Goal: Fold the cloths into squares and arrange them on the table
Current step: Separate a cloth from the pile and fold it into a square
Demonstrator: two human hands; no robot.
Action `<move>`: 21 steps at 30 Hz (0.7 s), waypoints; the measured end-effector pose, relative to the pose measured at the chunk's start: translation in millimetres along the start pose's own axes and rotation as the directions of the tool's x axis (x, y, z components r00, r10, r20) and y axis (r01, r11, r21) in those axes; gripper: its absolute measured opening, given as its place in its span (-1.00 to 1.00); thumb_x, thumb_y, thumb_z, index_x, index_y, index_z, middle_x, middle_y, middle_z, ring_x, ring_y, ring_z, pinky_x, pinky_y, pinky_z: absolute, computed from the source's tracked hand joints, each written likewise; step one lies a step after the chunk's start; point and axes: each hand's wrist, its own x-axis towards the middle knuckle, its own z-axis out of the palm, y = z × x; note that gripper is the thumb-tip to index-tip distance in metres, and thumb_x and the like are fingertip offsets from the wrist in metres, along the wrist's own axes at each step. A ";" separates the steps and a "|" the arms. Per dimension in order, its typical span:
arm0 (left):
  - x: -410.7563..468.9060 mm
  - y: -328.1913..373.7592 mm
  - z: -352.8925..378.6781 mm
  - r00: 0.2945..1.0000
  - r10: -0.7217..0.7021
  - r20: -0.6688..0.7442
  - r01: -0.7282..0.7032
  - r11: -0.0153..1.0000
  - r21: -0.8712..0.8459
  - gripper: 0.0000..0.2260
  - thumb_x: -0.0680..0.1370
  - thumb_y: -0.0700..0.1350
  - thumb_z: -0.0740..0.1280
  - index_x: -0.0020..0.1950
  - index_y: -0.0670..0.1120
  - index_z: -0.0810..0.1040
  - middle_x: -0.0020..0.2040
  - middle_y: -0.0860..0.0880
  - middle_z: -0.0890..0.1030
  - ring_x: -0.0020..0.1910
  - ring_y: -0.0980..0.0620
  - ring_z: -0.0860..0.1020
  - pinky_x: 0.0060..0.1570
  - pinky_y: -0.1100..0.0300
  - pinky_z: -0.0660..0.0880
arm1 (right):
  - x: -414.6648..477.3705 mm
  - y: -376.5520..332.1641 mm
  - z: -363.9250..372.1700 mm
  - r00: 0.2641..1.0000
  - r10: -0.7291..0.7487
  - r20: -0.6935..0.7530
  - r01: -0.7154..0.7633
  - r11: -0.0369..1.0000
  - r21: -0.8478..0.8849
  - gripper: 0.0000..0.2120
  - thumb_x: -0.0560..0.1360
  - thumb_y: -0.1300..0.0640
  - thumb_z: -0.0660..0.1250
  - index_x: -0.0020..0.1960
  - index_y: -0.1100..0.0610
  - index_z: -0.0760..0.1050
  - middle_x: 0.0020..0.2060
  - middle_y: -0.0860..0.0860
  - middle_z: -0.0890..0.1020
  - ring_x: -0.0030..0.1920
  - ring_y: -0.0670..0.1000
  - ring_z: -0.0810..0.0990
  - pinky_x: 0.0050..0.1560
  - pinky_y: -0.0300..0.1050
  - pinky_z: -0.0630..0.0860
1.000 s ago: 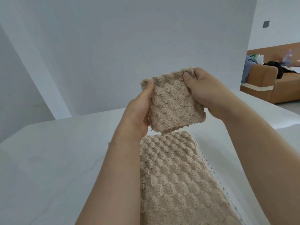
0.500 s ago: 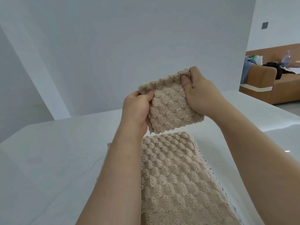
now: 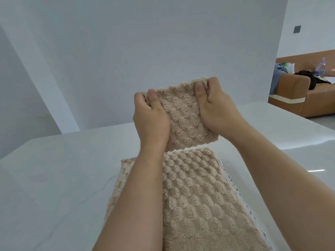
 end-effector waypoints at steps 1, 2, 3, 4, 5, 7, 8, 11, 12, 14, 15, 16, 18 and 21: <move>-0.9 -0.5 -0.7 0.999 0.034 -0.039 -0.033 0.999 0.031 -0.73 0.73 0.07 0.08 -0.02 -0.09 0.35 -0.35 0.10 0.38 -0.44 0.29 0.40 -0.38 0.39 0.34 | -0.9 -0.5 2.0 1.000 -0.016 -0.013 0.016 1.000 -0.003 -0.69 0.71 -0.12 0.04 0.03 0.13 0.23 -0.37 0.05 0.49 -0.40 0.04 0.45 -0.48 -0.21 0.30; -1.8 -1.0 -1.5 0.995 0.062 -0.075 -0.057 0.996 0.068 -0.73 0.73 0.07 0.07 -0.01 -0.09 0.35 -0.36 0.10 0.39 -0.41 0.28 0.42 -0.38 0.38 0.33 | -1.7 -1.1 3.6 0.999 -0.027 -0.021 0.027 1.000 -0.012 -0.70 0.71 -0.13 0.04 0.03 0.12 0.23 -0.38 0.06 0.50 -0.40 0.06 0.47 -0.44 -0.15 0.32; -2.3 -2.1 -2.0 0.991 0.085 -0.103 -0.074 0.992 0.105 -0.74 0.73 0.07 0.06 0.00 -0.08 0.35 -0.37 0.10 0.40 -0.39 0.28 0.44 -0.39 0.38 0.32 | -2.6 -1.9 4.8 0.999 -0.034 -0.027 0.033 0.999 -0.024 -0.70 0.71 -0.14 0.04 0.04 0.11 0.23 -0.38 0.06 0.50 -0.39 0.08 0.49 -0.41 -0.06 0.34; -3.0 -3.3 -2.4 0.987 0.106 -0.122 -0.090 0.987 0.134 -0.75 0.73 0.07 0.06 0.01 -0.07 0.35 -0.37 0.10 0.41 -0.37 0.28 0.45 -0.40 0.39 0.31 | -3.3 -2.4 5.7 0.999 -0.040 -0.032 0.039 0.998 -0.039 -0.70 0.70 -0.15 0.04 0.05 0.10 0.22 -0.39 0.06 0.50 -0.39 0.10 0.49 -0.41 -0.03 0.32; -4.0 -4.3 -2.7 0.984 0.123 -0.131 -0.102 0.982 0.157 -0.76 0.73 0.07 0.05 0.01 -0.06 0.34 -0.38 0.11 0.42 -0.37 0.28 0.46 -0.42 0.40 0.30 | -4.0 -2.8 6.3 0.998 -0.049 -0.038 0.047 0.998 -0.052 -0.70 0.70 -0.15 0.04 0.05 0.10 0.22 -0.39 0.07 0.50 -0.39 0.11 0.49 -0.42 -0.02 0.30; -6.1 -6.0 -3.1 0.982 0.138 -0.131 -0.111 0.975 0.192 -0.76 0.73 0.07 0.05 0.00 -0.05 0.34 -0.39 0.10 0.43 -0.40 0.22 0.46 -0.44 0.39 0.30 | -4.9 -2.4 7.2 0.997 -0.059 -0.039 0.056 0.996 -0.071 -0.70 0.70 -0.14 0.05 0.06 0.10 0.22 -0.40 0.08 0.50 -0.40 0.12 0.49 -0.42 -0.01 0.30; -6.8 -7.0 -3.1 0.982 0.140 -0.126 -0.113 0.973 0.202 -0.75 0.73 0.07 0.06 0.00 -0.06 0.34 -0.39 0.10 0.43 -0.43 0.19 0.44 -0.44 0.38 0.30 | -5.1 -1.6 7.7 0.998 -0.055 -0.037 0.052 0.996 -0.071 -0.71 0.71 -0.14 0.05 0.05 0.11 0.22 -0.40 0.08 0.50 -0.40 0.12 0.49 -0.42 -0.01 0.30; -5.2 -7.0 -2.5 0.992 0.089 -0.092 -0.073 0.983 0.168 -0.70 0.72 0.09 0.09 -0.06 -0.09 0.37 -0.38 0.09 0.43 -0.43 0.22 0.44 -0.41 0.37 0.32 | -4.6 0.4 9.5 0.999 -0.026 -0.037 0.024 0.997 -0.067 -0.71 0.71 -0.13 0.05 0.05 0.10 0.22 -0.38 0.10 0.52 -0.40 0.12 0.50 -0.43 -0.04 0.33; -2.8 -8.0 -0.9 0.998 0.024 -0.065 -0.016 0.992 0.124 -0.66 0.72 0.11 0.11 -0.11 -0.09 0.38 -0.38 0.09 0.42 -0.41 0.24 0.45 -0.38 0.36 0.33 | -4.6 0.9 9.4 0.999 -0.016 -0.039 0.013 0.997 -0.071 -0.72 0.71 -0.13 0.05 0.05 0.10 0.23 -0.37 0.10 0.52 -0.39 0.12 0.50 -0.43 -0.04 0.35; 2.2 -9.0 3.7 0.983 -0.182 0.025 0.182 0.983 -0.009 -0.56 0.69 0.19 0.13 -0.26 -0.07 0.38 -0.37 0.05 0.44 -0.38 0.17 0.45 -0.28 0.23 0.37 | -3.1 2.3 7.1 0.999 -0.004 -0.046 0.000 0.997 -0.080 -0.72 0.71 -0.13 0.04 0.07 0.10 0.23 -0.36 0.11 0.53 -0.39 0.13 0.50 -0.42 -0.04 0.38; 3.5 -8.9 5.9 0.957 -0.275 0.090 0.282 0.956 -0.079 -0.52 0.67 0.23 0.13 -0.32 -0.06 0.37 -0.37 0.03 0.46 -0.34 0.05 0.48 -0.23 0.11 0.42 | -2.3 3.7 5.8 0.999 0.006 -0.053 -0.010 0.997 -0.081 -0.72 0.71 -0.13 0.04 0.07 0.11 0.23 -0.36 0.11 0.53 -0.40 0.13 0.50 -0.42 -0.04 0.38; 3.7 -8.7 8.0 0.936 -0.323 0.140 0.338 0.935 -0.109 -0.50 0.65 0.25 0.14 -0.35 -0.05 0.36 -0.37 0.01 0.48 -0.30 -0.04 0.50 -0.18 0.05 0.46 | -1.3 5.6 4.2 0.998 0.017 -0.062 -0.022 0.997 -0.080 -0.72 0.71 -0.12 0.04 0.07 0.11 0.24 -0.36 0.10 0.52 -0.40 0.12 0.49 -0.42 -0.05 0.36; 0.2 -4.7 9.1 0.942 -0.287 0.172 0.299 0.953 -0.046 -0.56 0.66 0.20 0.14 -0.29 -0.06 0.40 -0.33 0.02 0.49 -0.28 -0.04 0.49 -0.22 0.12 0.45 | 1.1 10.0 1.6 0.997 0.033 -0.070 -0.039 0.996 -0.079 -0.72 0.71 -0.11 0.05 0.07 0.12 0.24 -0.36 0.09 0.51 -0.40 0.09 0.47 -0.43 -0.07 0.32; -8.4 -6.4 10.7 0.979 -0.145 0.140 0.120 0.978 0.168 -0.68 0.72 0.09 0.09 -0.08 -0.09 0.40 -0.29 0.06 0.47 -0.34 0.12 0.43 -0.43 0.31 0.27 | 4.5 16.6 -0.5 0.998 0.042 -0.046 -0.047 0.994 -0.102 -0.70 0.71 -0.12 0.06 0.06 0.13 0.26 -0.33 0.06 0.50 -0.38 0.02 0.46 -0.42 -0.10 0.30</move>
